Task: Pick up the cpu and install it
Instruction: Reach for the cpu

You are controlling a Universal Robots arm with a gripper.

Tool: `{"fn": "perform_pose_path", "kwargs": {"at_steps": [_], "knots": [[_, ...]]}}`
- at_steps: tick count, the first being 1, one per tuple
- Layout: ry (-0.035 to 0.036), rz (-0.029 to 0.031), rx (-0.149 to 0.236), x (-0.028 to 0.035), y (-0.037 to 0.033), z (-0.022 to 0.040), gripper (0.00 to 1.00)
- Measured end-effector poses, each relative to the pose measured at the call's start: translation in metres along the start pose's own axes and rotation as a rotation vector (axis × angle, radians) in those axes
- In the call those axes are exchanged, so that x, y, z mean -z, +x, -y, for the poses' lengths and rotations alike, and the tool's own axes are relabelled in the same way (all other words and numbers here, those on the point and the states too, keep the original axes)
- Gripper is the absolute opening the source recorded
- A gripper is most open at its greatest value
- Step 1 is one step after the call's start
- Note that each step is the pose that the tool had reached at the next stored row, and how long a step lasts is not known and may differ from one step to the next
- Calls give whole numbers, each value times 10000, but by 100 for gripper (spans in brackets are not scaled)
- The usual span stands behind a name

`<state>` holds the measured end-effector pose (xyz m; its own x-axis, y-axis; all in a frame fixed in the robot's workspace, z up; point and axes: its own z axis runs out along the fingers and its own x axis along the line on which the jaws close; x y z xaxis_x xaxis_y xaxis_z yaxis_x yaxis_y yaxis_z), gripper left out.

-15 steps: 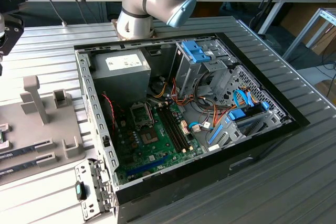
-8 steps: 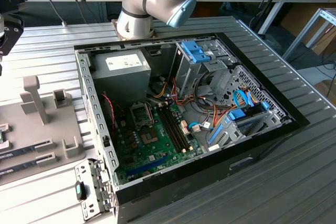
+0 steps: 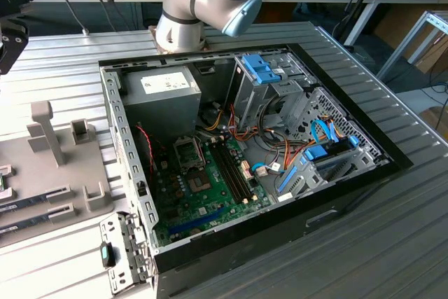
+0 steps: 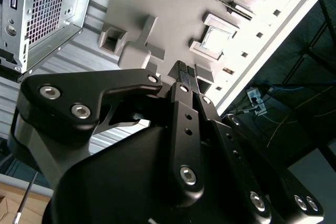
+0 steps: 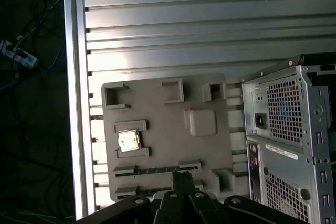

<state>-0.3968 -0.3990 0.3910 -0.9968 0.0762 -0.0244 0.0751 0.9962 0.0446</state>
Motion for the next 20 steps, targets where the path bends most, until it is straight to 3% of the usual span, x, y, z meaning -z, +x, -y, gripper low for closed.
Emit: {"fn": "perform_pose_path", "kwargs": {"at_steps": [6, 14, 20], "knots": [[0, 0, 0, -33, 25, 3, 11], [0, 0, -1, -138, 38, -8, 11], [-1, 1, 0, -195, 70, -133, 11]]}}
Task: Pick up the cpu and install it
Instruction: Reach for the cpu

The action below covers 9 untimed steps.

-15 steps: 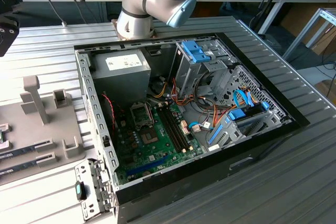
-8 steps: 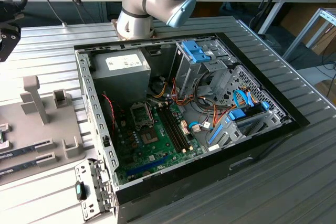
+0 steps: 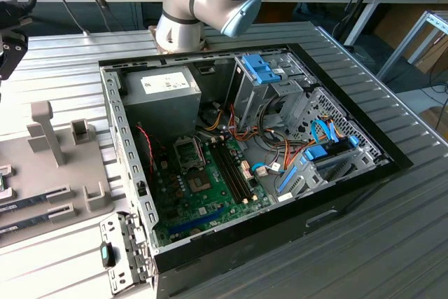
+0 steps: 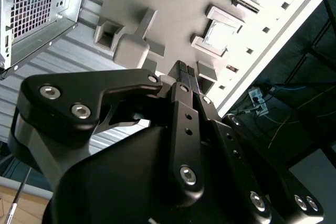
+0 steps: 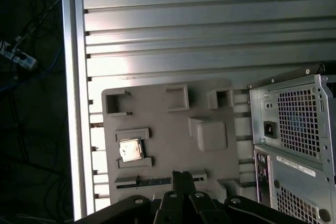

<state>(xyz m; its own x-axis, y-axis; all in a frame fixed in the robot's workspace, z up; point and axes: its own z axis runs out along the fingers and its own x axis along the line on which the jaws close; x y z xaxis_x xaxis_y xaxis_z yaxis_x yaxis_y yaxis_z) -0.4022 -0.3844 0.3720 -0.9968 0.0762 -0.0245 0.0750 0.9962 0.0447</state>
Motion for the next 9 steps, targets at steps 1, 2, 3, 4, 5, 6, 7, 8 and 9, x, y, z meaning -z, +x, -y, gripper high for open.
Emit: {"fn": "perform_pose_path", "kwargs": {"at_steps": [1, 2, 3, 4, 5, 6, 7, 8, 9], "knots": [[-1, 1, 0, -10, 12, -12, 11], [-1, 1, -1, -18, 25, -21, 11], [1, -1, -1, -26, 44, -30, 11], [2, -3, -1, -34, 63, -37, 11], [1, -2, 0, -42, 82, -41, 11], [1, -2, -1, -50, 99, -46, 11], [1, -1, -1, -58, 116, -50, 11], [-1, 1, -1, -71, 137, -56, 11], [0, 0, 0, -83, 156, -62, 11]]}}
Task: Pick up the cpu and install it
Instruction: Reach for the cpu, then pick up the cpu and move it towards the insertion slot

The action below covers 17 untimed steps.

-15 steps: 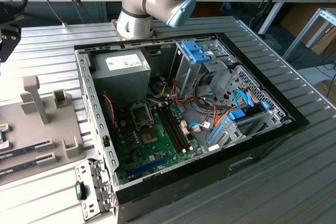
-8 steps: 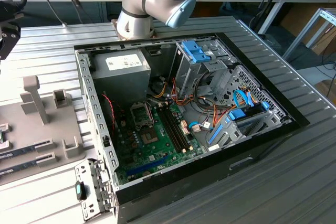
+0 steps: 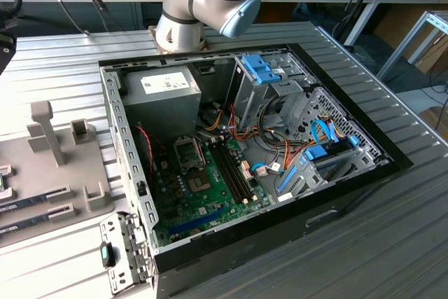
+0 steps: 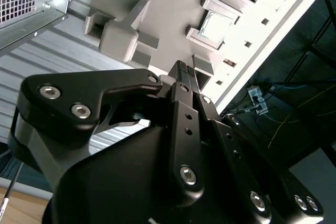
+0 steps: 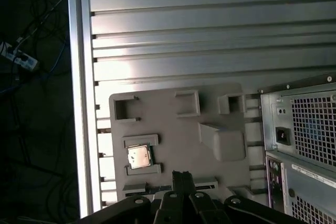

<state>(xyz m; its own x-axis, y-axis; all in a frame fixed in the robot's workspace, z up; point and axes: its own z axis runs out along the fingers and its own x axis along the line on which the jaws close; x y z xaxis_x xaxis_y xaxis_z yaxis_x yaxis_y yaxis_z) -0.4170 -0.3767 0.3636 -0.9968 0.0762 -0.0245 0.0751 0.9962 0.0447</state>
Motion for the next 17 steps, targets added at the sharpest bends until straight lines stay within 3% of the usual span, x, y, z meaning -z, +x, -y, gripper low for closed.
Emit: {"fn": "perform_pose_path", "kwargs": {"at_steps": [5, 17], "knots": [[1, -1, 0, -39, 39, -17, 11], [1, -1, 0, -53, 45, -20, 11]]}}
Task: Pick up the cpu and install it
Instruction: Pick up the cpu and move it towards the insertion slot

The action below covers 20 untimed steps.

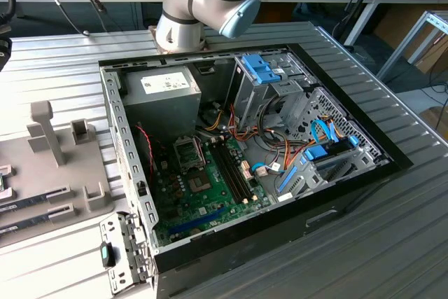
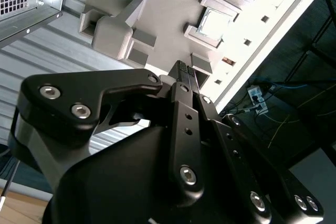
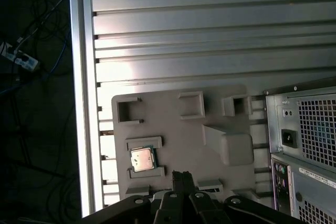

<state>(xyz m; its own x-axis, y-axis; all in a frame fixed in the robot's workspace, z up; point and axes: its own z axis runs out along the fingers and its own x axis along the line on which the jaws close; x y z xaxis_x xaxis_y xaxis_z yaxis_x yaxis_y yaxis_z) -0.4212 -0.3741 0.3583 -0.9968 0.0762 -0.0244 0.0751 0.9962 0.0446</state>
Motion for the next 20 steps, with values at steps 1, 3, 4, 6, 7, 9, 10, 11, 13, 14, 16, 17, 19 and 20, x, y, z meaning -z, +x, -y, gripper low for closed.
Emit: {"fn": "perform_pose_path", "kwargs": {"at_steps": [1, 3, 4, 6, 7, 9, 10, 11, 13, 14, 16, 17, 19, 20], "knots": [[-1, 0, 0, 0, 0, 0, 11], [0, 0, 0, 0, 0, 0, 11], [0, 0, 0, 0, 0, 0, 11], [0, 0, 0, -1, 0, 0, 17], [0, 0, 0, -1, 0, 0, 17], [0, 0, 0, -1, 0, 0, 29], [0, 0, 0, -1, 0, 0, 36], [0, 0, 0, -2, 0, 0, 42], [0, 0, 0, -2, 0, 0, 54], [0, 0, 1, -2, 0, 0, 54], [0, 0, 0, -2, 0, 0, 60], [0, 0, 0, -2, 0, 0, 60], [0, 0, 0, -3, 0, 0, 60], [0, 0, 0, -3, 0, 0, 60]]}}
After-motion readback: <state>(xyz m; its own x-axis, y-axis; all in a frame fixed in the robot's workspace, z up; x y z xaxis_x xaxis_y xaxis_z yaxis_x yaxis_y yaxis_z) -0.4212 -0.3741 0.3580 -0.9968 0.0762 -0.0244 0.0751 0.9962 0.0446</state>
